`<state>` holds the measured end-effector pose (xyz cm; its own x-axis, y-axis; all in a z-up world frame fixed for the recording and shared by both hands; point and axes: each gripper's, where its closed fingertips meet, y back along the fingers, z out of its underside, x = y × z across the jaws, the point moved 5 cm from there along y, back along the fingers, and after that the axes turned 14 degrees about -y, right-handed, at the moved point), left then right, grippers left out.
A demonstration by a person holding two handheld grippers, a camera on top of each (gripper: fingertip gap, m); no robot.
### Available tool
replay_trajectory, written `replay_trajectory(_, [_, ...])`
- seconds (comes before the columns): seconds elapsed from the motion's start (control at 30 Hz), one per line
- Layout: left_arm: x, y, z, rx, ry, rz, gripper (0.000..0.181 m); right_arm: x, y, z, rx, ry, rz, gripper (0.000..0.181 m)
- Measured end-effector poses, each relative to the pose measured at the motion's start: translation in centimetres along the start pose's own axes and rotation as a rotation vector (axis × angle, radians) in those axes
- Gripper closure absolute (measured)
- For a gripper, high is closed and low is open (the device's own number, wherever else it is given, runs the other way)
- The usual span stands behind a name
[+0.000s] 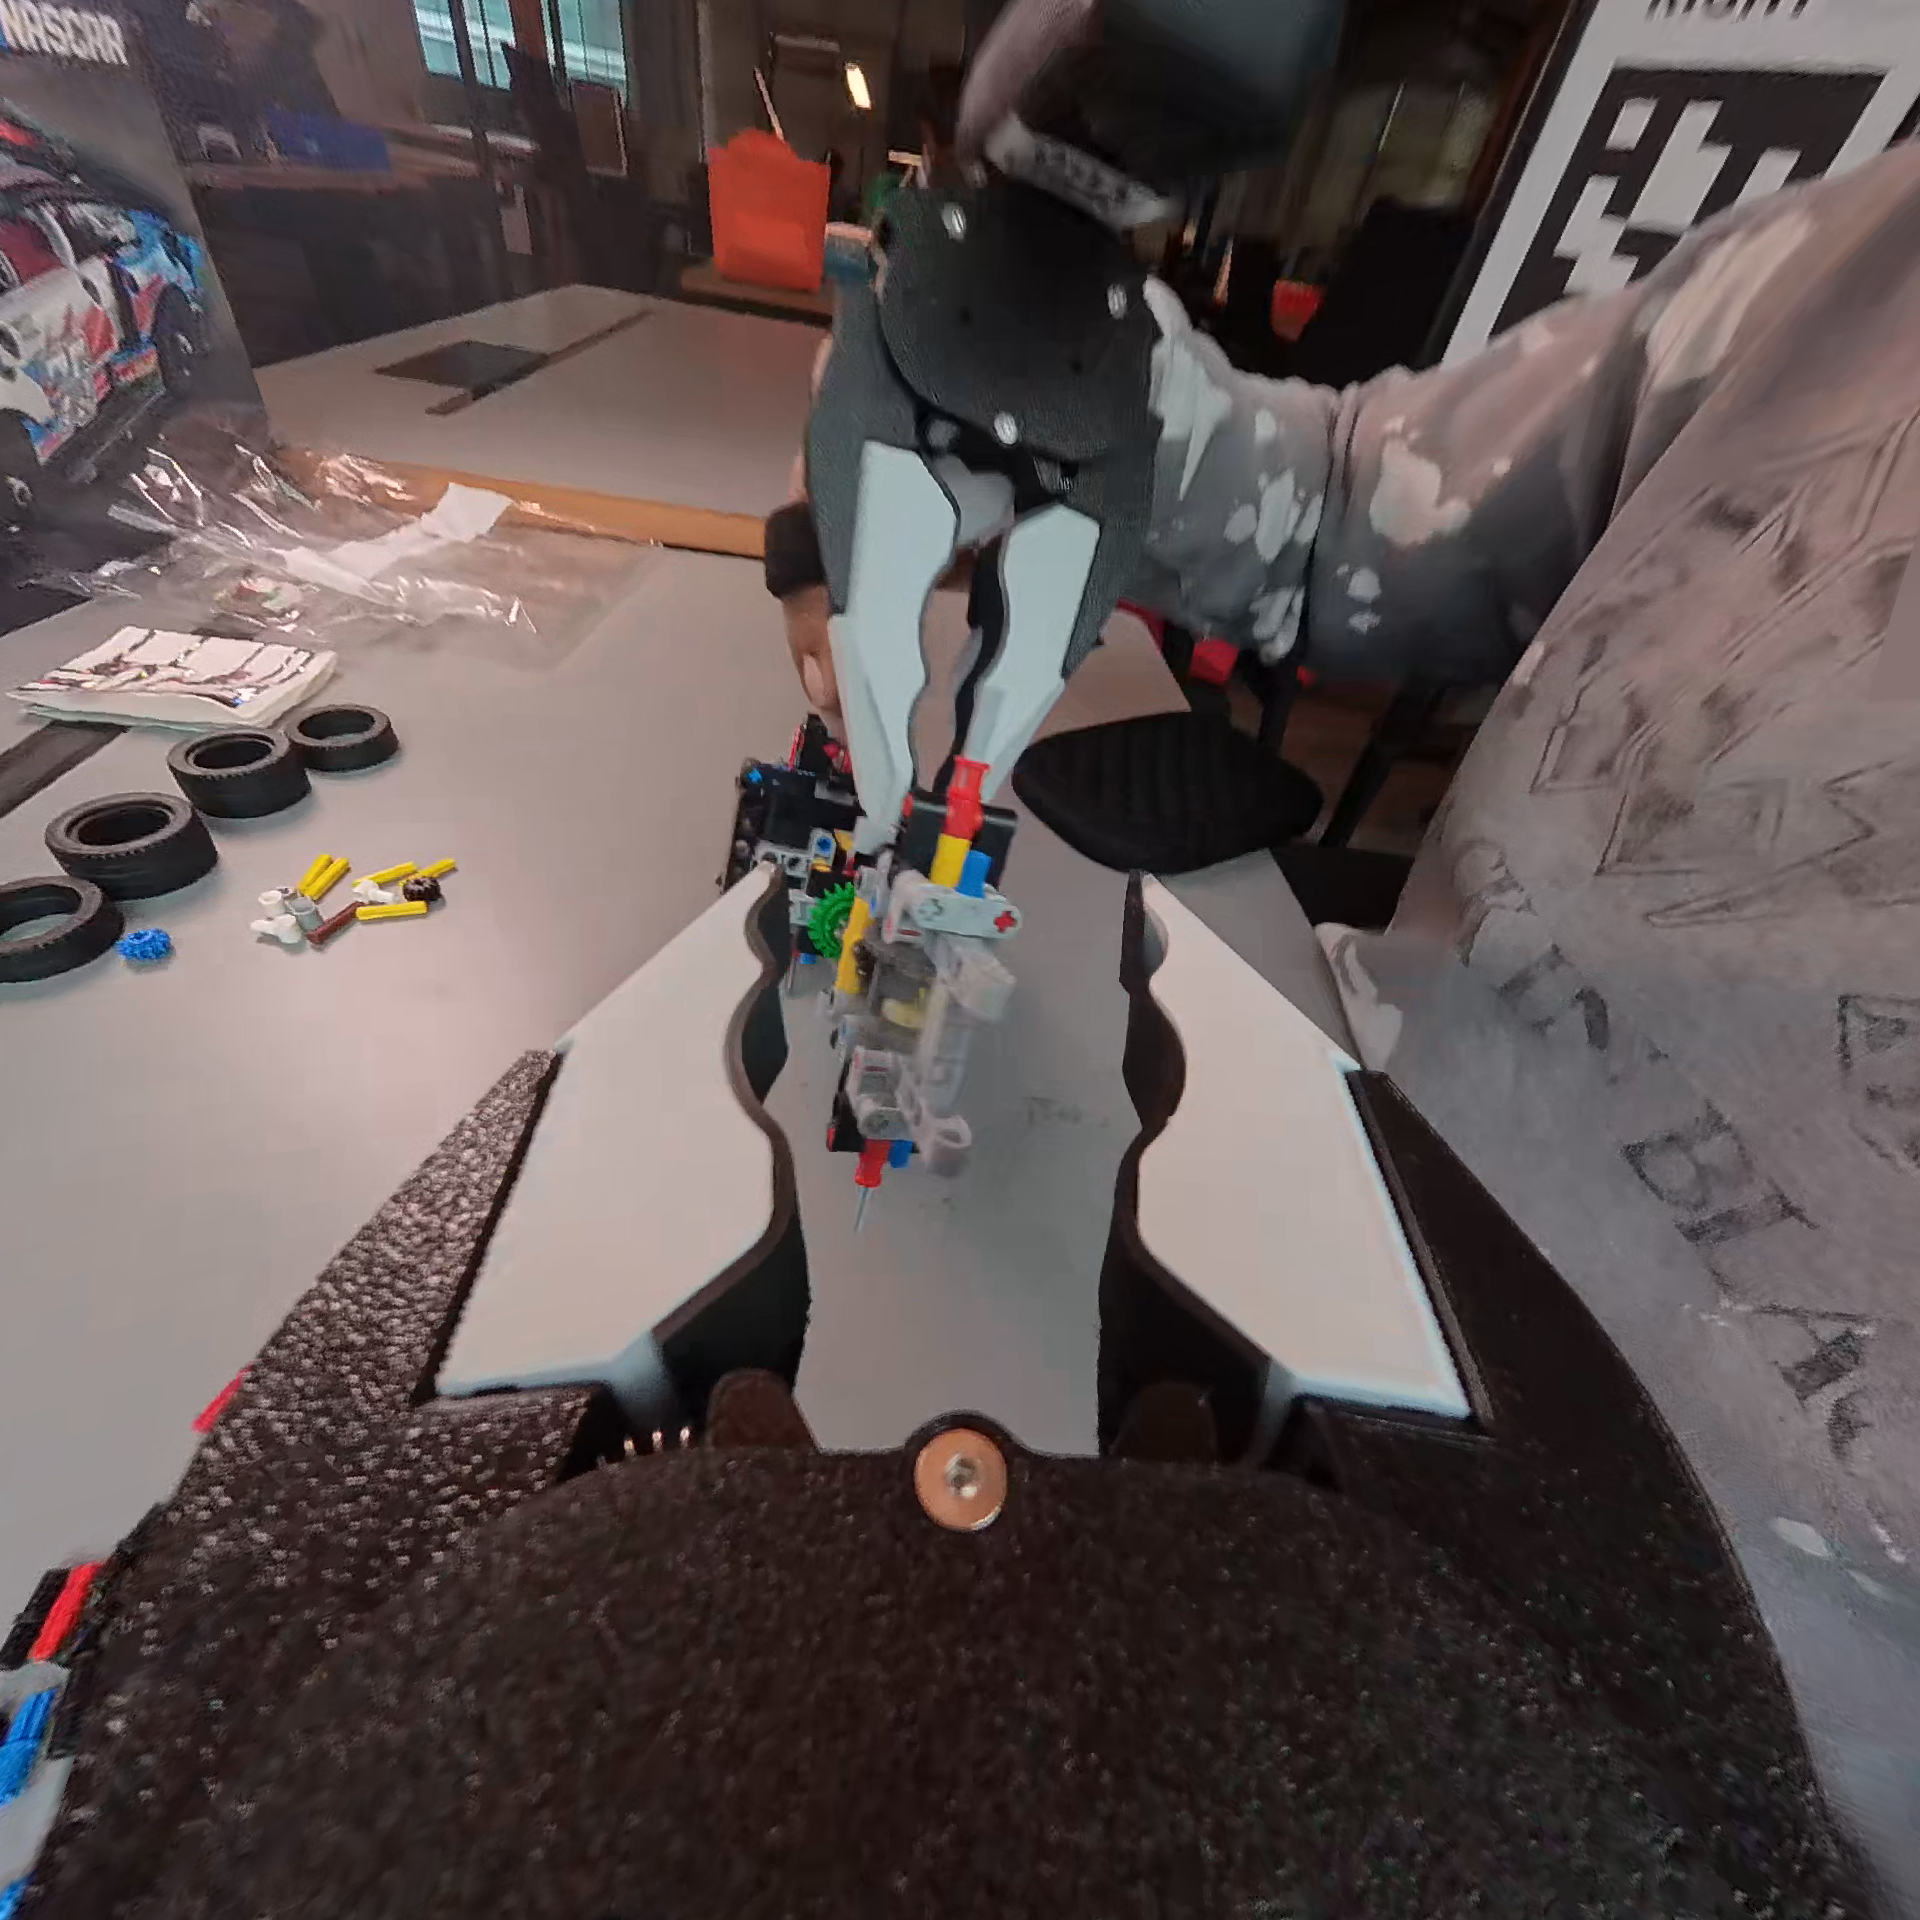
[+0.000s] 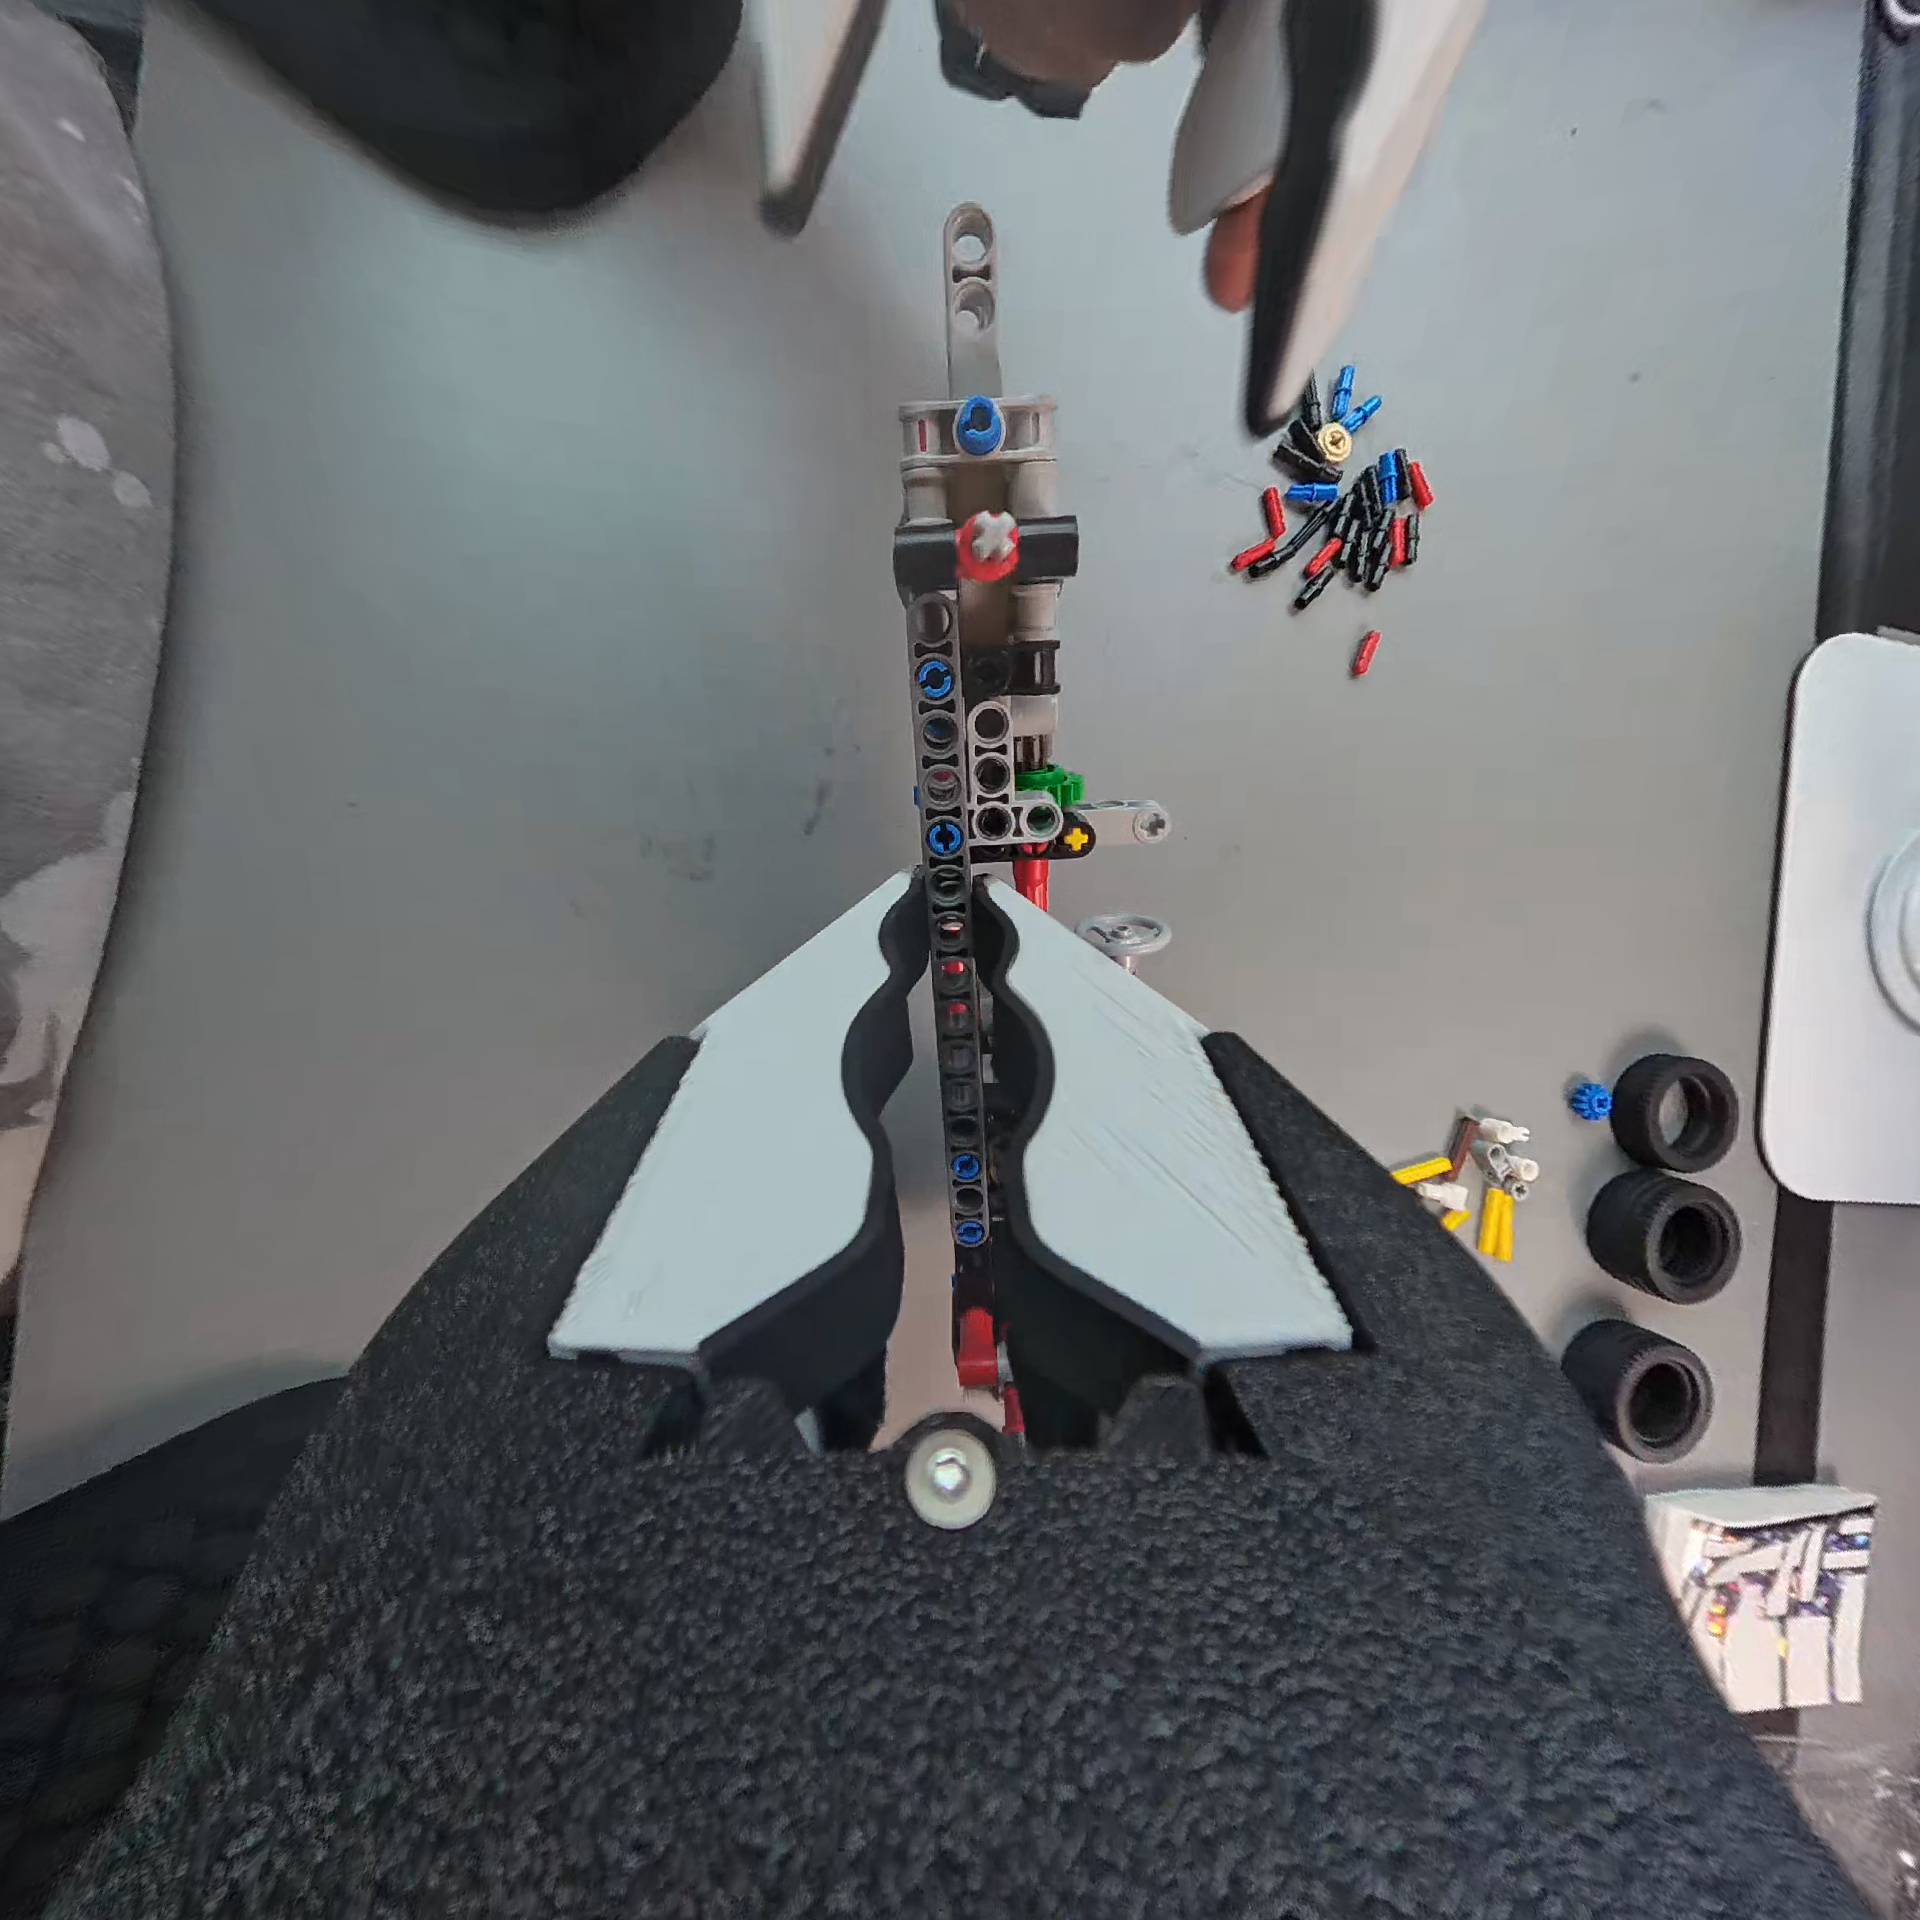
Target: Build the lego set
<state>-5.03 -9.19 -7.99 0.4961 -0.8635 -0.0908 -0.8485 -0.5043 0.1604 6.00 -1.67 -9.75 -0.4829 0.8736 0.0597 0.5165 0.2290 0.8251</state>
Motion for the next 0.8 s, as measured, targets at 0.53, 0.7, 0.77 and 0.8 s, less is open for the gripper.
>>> replay_trajectory(0.53, [0.0,-3.8,5.7,-0.255,0.009,-0.049,0.155,-0.2,-1.2,-3.4,-0.040,0.067,-0.085,0.168])
replay_trajectory(0.7, [0.1,-4.1,6.4,-0.277,0.016,-0.046,0.155,-0.2,-3.1,-3.4,-0.071,0.075,-0.140,0.173])
replay_trajectory(0.77, [-0.1,-4.0,6.4,-0.277,0.030,-0.060,0.155,0.1,-3.2,-3.5,-0.070,0.075,-0.143,0.174])
replay_trajectory(0.8, [-0.2,-3.9,6.4,-0.278,0.028,-0.065,0.155,0.1,-3.3,-3.6,-0.066,0.076,-0.145,0.174])
